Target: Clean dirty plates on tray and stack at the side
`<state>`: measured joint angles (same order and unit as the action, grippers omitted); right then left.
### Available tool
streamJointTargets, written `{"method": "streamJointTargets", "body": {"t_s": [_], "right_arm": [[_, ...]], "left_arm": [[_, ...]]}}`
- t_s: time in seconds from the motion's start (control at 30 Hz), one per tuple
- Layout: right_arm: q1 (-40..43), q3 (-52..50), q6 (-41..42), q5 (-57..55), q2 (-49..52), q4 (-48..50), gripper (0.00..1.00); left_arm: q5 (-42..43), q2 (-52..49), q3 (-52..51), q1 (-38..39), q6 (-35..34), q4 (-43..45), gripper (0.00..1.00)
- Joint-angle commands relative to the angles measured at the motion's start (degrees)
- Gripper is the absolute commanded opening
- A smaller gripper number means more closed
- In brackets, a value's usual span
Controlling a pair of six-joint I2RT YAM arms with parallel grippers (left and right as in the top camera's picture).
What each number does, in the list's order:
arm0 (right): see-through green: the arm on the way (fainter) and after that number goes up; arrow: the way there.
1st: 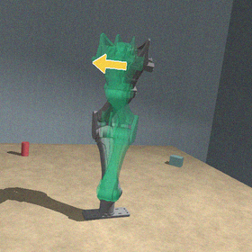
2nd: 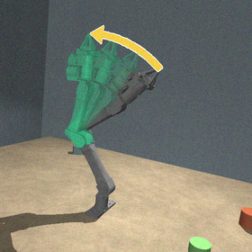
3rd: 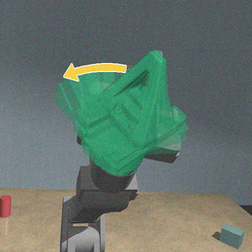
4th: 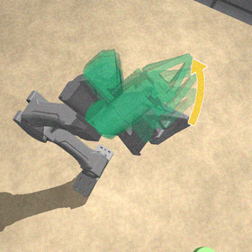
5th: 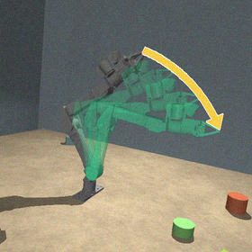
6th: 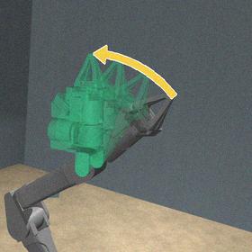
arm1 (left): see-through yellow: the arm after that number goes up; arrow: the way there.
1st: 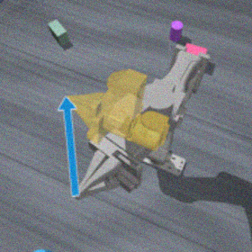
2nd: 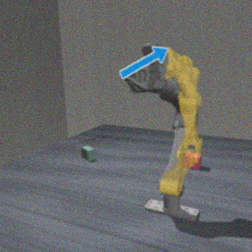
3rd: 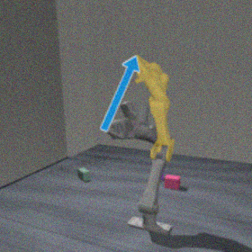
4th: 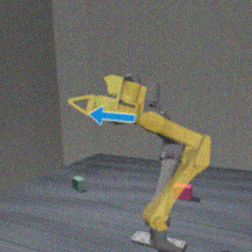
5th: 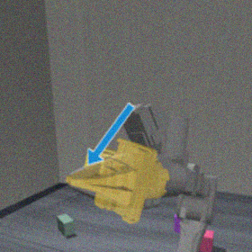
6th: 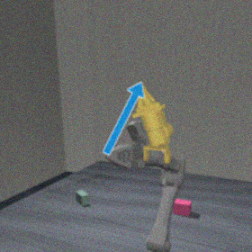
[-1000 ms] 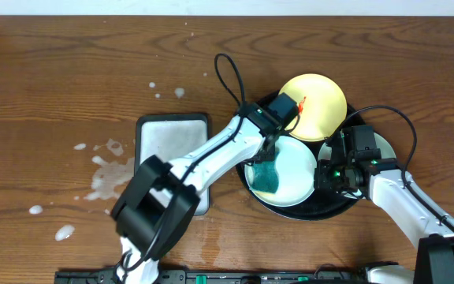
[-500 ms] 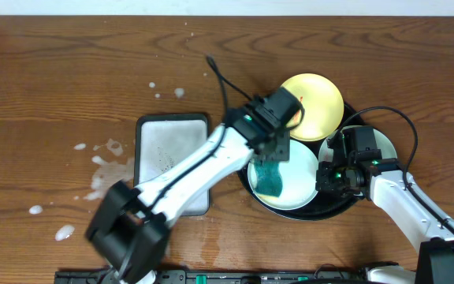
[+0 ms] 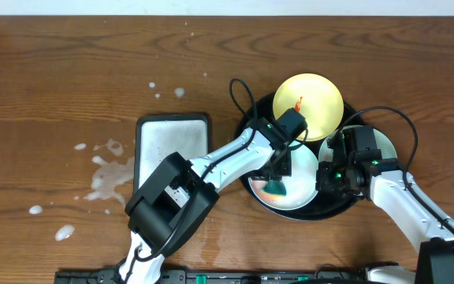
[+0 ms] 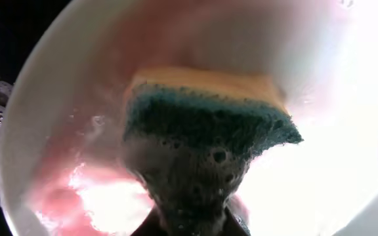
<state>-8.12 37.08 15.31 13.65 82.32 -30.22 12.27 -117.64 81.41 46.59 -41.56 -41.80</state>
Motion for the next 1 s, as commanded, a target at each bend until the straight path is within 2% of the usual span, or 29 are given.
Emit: {"method": "streamJointTargets", "body": {"t_s": [0.0, 0.13, 0.4, 0.53, 0.67, 0.73, 0.87, 0.97], "right_arm": [[0.2, 0.11, -0.13, -1.9, -0.57, -0.61, 0.01], [0.2, 0.11, -0.11, -4.31, -0.57, -0.61, 0.01], [0.13, 2.19, -0.07, -5.75, -1.81, -3.06, 0.01], [-1.16, 6.38, -0.04, -10.8, -4.74, -8.72, 0.01], [-5.38, 10.27, 0.98, -16.55, -8.11, -13.03, 0.01], [-8.07, 12.15, 2.14, -22.27, -9.51, -15.19, 0.01], [-14.75, 17.11, 3.1, -36.13, -11.47, -20.5, 0.01], [-19.06, 20.26, 3.08, -45.22, -11.5, -23.71, 0.01]], "left_arm": [[-2.25, 0.87, 0.55, -1.14, 2.93, -2.03, 0.07], [-3.72, 7.85, 0.96, -3.21, 3.58, -4.66, 0.08], [-20.61, 17.94, 0.74, -14.05, 4.04, -21.38, 0.08], [-20.39, 18.53, -1.09, -21.22, 8.68, -23.28, 0.09], [-17.0, 18.53, -5.01, -26.21, 13.0, -20.65, 0.13], [-16.76, 18.53, -6.69, -27.71, 13.51, -19.58, 0.17], [-16.06, 18.62, -7.63, -30.23, 15.28, -19.04, 0.41], [-13.2, 19.93, -7.63, -31.45, 16.74, -18.97, 0.52]]}}
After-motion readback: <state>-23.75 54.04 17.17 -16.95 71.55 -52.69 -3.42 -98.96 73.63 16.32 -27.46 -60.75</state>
